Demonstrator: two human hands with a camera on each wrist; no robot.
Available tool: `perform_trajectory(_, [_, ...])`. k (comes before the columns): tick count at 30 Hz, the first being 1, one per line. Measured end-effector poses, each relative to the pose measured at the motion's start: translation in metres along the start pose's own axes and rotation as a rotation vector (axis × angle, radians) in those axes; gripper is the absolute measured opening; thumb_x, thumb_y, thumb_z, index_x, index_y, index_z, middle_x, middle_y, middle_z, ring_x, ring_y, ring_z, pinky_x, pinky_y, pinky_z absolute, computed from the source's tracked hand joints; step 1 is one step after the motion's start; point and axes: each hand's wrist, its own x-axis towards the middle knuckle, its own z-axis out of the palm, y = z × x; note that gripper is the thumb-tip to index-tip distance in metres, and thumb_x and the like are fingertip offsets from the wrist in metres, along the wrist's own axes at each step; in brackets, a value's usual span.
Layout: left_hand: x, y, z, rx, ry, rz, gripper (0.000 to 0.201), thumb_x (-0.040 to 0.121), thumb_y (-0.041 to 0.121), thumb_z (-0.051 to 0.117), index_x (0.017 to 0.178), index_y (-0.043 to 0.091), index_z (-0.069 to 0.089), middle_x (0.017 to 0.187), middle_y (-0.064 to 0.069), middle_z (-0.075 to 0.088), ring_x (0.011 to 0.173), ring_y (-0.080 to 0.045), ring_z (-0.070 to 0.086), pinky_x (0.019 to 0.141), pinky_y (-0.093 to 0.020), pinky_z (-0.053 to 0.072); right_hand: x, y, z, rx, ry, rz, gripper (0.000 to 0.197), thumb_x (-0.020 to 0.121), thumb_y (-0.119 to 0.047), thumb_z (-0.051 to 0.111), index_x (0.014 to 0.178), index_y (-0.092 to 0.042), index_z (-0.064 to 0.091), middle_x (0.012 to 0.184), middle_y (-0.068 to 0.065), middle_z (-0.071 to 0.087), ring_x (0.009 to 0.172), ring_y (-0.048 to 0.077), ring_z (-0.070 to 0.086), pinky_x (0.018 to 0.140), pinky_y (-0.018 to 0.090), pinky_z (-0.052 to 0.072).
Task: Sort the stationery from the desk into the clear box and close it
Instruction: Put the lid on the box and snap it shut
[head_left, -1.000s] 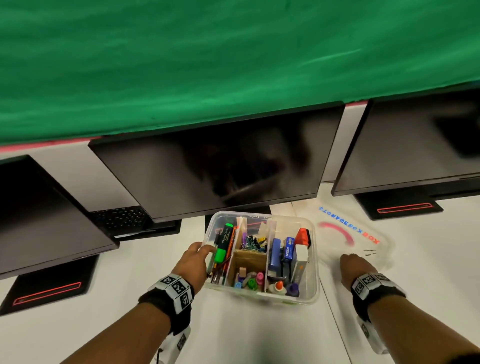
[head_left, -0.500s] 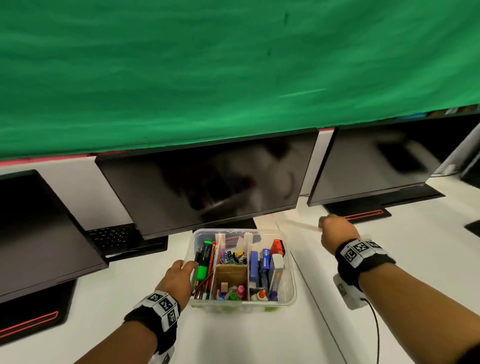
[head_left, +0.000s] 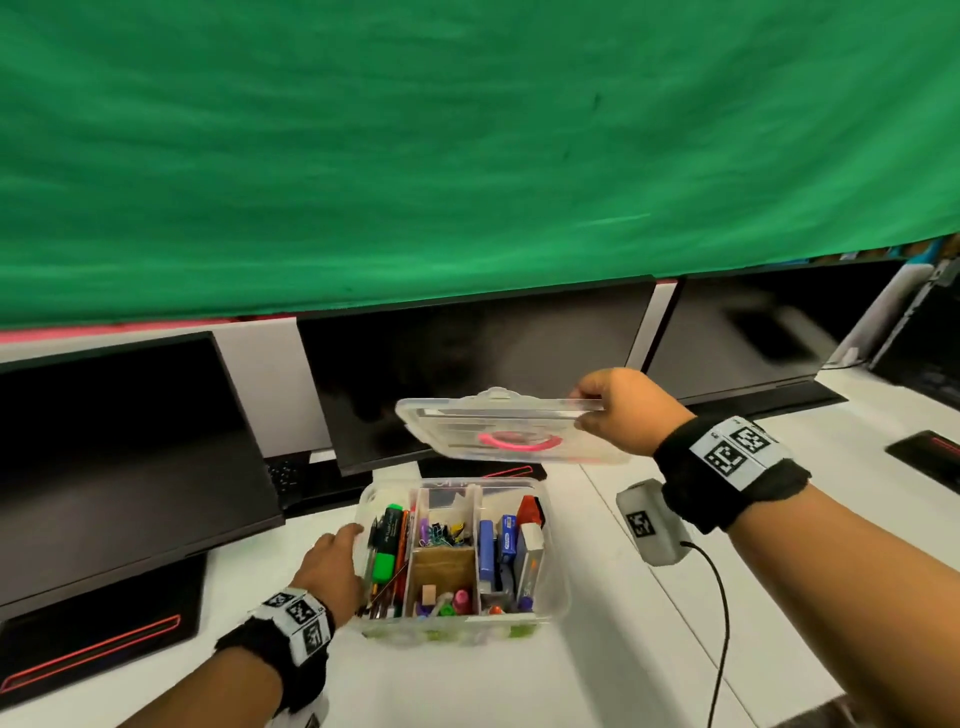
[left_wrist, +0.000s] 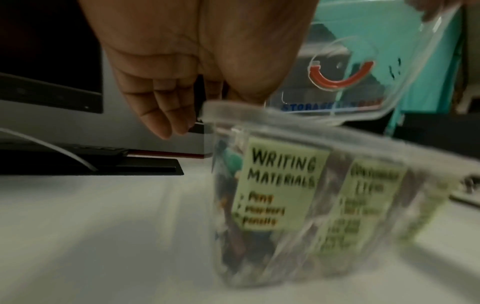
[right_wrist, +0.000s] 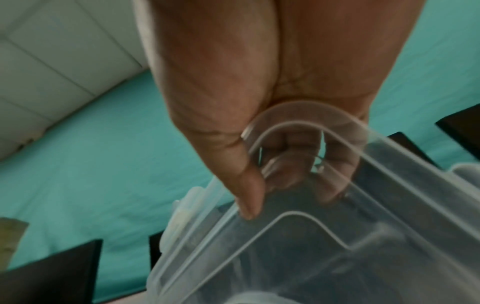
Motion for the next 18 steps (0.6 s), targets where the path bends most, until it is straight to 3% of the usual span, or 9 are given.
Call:
perform_trajectory(2, [0.004, -0.004, -0.011, -0.230, 0.097, 0.044, 0.072, 0.080, 0.016, 0.068, 0.142, 0.014, 0.031, 0.136, -0.014, 0.049, 0.123, -0.028, 0.050, 0.104, -0.038, 0.043, -0.004, -0.017, 0.001, 0.134, -0.030, -0.009, 0.006, 0.082, -0.010, 0.068, 0.087, -0.012, 0.069, 0.080, 0.001, 0.063, 0.073, 0.016, 0.056, 0.069, 0.024, 0.042])
perform_trajectory(4, [0.004, 0.002, -0.025, -0.490, 0.160, 0.090, 0.078, 0.079, 0.017, 0.072, 0.144, 0.013, 0.029, 0.136, -0.009, 0.047, 0.125, -0.025, 0.048, 0.105, -0.041, 0.041, -0.005, -0.025, 0.003, 0.275, -0.085, -0.003, 0.014, 0.081, -0.006, 0.070, 0.074, -0.018, 0.066, 0.069, -0.003, 0.064, 0.063, 0.010, 0.057, 0.063, 0.022, 0.046])
perform_trajectory(7, [0.002, 0.013, -0.047, -0.769, 0.127, 0.145, 0.064, 0.085, 0.011, 0.066, 0.140, 0.014, 0.032, 0.123, 0.000, 0.049, 0.119, -0.020, 0.048, 0.105, -0.039, 0.040, -0.003, -0.031, 0.012, 0.526, -0.160, 0.030, 0.026, 0.080, 0.002, 0.069, 0.069, -0.021, 0.065, 0.060, -0.007, 0.064, 0.050, 0.002, 0.055, 0.051, 0.012, 0.048])
perform_trajectory(11, [0.008, 0.005, -0.062, -0.841, 0.167, 0.059, 0.036, 0.090, 0.015, 0.059, 0.123, 0.012, 0.046, 0.101, -0.012, 0.065, 0.094, -0.029, 0.064, 0.091, -0.046, 0.052, 0.001, -0.022, 0.027, 0.760, -0.107, 0.134, 0.019, 0.076, 0.009, 0.069, 0.074, -0.009, 0.063, 0.065, 0.006, 0.059, 0.054, 0.016, 0.050, 0.047, 0.013, 0.047])
perform_trajectory(14, [0.007, -0.002, -0.061, -0.859, 0.026, 0.021, 0.019, 0.093, 0.010, 0.054, 0.111, 0.012, 0.052, 0.082, -0.010, 0.062, 0.073, -0.022, 0.061, 0.070, -0.038, 0.056, 0.006, -0.007, 0.045, 0.760, -0.031, 0.286, 0.014, 0.075, -0.003, 0.076, 0.076, -0.009, 0.063, 0.064, 0.004, 0.057, 0.054, 0.016, 0.048, 0.047, 0.019, 0.043])
perform_trajectory(18, [0.007, -0.009, -0.045, -0.983, -0.042, -0.057, 0.010, 0.094, 0.006, 0.051, 0.093, 0.016, 0.050, 0.083, -0.010, 0.056, 0.069, -0.020, 0.056, 0.059, -0.032, 0.052, 0.006, 0.009, 0.073, 0.734, -0.032, 0.453, 0.016, 0.077, -0.018, 0.075, 0.089, -0.016, 0.064, 0.073, 0.003, 0.057, 0.063, 0.014, 0.051, 0.057, 0.024, 0.042])
